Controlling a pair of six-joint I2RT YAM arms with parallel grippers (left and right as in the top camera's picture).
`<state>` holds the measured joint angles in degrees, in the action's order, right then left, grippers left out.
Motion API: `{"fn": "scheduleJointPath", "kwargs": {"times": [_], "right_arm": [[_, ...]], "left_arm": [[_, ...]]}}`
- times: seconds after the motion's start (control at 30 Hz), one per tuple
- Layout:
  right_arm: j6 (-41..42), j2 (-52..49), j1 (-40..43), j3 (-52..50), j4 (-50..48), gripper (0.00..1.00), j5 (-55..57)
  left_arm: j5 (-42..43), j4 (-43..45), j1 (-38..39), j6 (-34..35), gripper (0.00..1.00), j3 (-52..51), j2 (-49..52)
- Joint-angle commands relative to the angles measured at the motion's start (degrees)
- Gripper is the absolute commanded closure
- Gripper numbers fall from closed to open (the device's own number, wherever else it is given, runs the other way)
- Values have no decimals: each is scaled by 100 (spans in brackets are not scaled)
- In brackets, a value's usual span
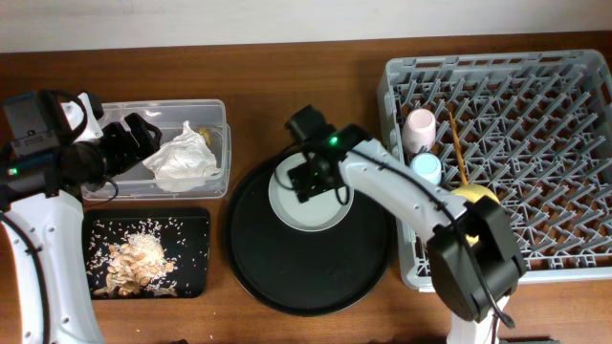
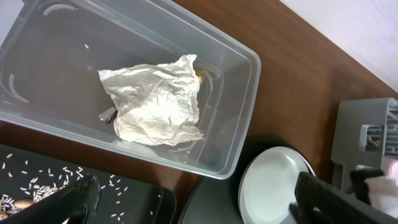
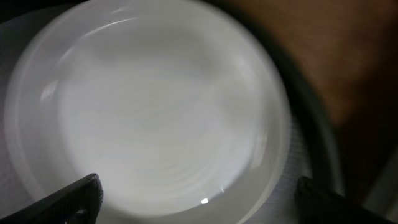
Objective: Sort waste into correct bins and load items into the dishwasher rack
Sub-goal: 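Grasp the yellow bowl with the right gripper and set it in the rack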
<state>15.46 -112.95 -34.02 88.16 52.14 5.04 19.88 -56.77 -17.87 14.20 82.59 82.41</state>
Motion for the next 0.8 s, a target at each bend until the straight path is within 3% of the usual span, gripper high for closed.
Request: {"fn": "scheduleJointPath", "kwargs": {"times": [0.0, 0.03, 0.07, 0.1, 0.13, 0.17, 0.2, 0.33, 0.43, 0.53, 0.77], "right_arm": [[306, -197, 426, -68, -26, 1, -306], [306, -262, 487, -142, -76, 1, -450], [304, -313, 496, -262, -192, 8, -437], [306, -343, 496, -387, -332, 36, -437], [306, -382, 496, -461, -422, 55, -439], [306, -424, 496, -514, -470, 67, -433], [310, -483, 496, -538, -463, 73, -264], [498, -487, 496, -734, -612, 70, 101], [396, -350, 485, -562, -463, 78, 81], [341, 179, 485, -352, -284, 78, 131], [345, -284, 490, -461, -278, 78, 616]], "left_arm": [[-2, 7, -20, 11, 1, 2, 7], [0, 9, -20, 11, 1, 2, 7], [0, 7, -20, 11, 1, 2, 7], [-2, 7, -20, 11, 1, 2, 7], [0, 9, -20, 11, 1, 2, 7], [-2, 9, -20, 11, 1, 2, 7], [0, 9, -20, 11, 1, 2, 7], [0, 7, -20, 11, 1, 2, 7], [-2, 9, -20, 11, 1, 2, 7], [-2, 7, -20, 11, 1, 2, 7], [-2, 7, -20, 11, 1, 2, 7]]}}
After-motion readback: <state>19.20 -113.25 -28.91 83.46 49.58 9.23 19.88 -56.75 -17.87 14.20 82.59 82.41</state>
